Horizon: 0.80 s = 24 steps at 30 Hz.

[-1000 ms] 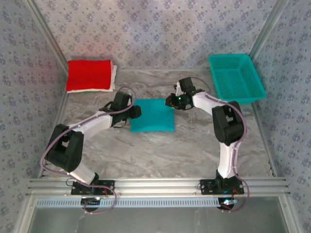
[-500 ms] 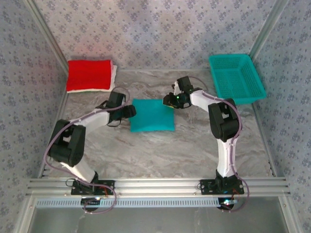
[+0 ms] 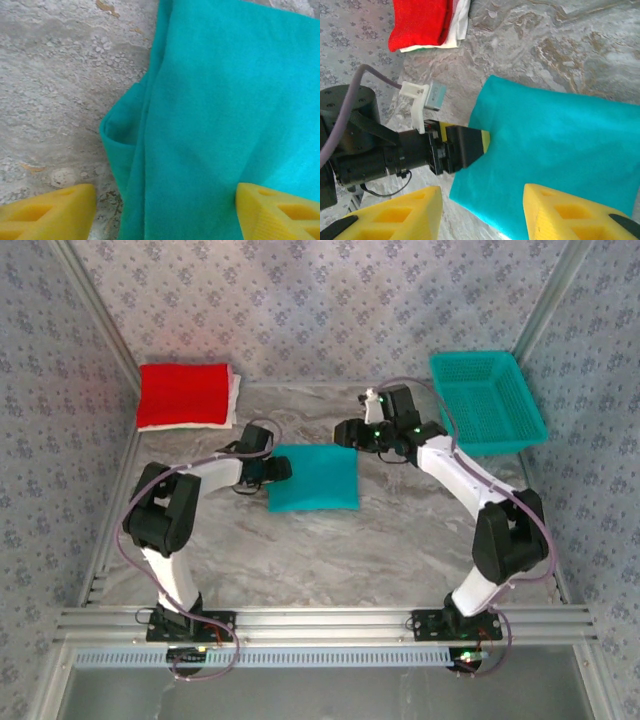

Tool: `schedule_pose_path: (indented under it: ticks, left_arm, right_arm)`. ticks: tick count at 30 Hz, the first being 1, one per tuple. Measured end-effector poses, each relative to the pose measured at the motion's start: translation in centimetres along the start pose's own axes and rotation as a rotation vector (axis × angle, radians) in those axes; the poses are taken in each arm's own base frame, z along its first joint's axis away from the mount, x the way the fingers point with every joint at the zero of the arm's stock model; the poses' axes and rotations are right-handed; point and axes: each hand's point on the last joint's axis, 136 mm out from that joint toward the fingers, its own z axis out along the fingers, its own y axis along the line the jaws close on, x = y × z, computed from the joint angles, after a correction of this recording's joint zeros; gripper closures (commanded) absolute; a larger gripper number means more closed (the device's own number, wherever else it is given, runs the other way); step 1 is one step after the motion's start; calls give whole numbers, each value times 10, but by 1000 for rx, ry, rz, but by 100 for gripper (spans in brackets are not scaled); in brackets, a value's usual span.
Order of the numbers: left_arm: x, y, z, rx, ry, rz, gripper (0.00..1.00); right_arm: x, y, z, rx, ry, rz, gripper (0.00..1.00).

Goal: Fold and stack the t-shirts

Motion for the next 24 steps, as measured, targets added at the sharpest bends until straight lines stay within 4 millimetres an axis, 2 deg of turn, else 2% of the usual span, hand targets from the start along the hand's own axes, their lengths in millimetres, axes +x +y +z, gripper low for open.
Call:
schedule_pose_path:
  ticks: [4,7,10,11,19,22,24]
  left_arm:
    - [1,1,3,-34,-15,5,48]
    - [1,-1,4,-48,-34,2,51]
    - [2,-6,6,-48,-57,3,60]
    - [3,-8,7,-45,-64,4,65]
    - [6,-17,10,10,-116,-18,82]
    - [11,-30,12,81,-110,-17,98]
    - [18,-43,12,140,-99,2,100]
  right_arm:
    - [14,-25,2,37,23,42,50]
    - [20,-40,2,53,31,79,51]
    - [25,-54,4,68,39,112,51]
    - [26,-58,5,72,41,121,51]
    - [27,-66,10,68,49,155,51]
    - [27,-69,10,70,48,163,51]
    - [25,-72,8,75,44,170,51]
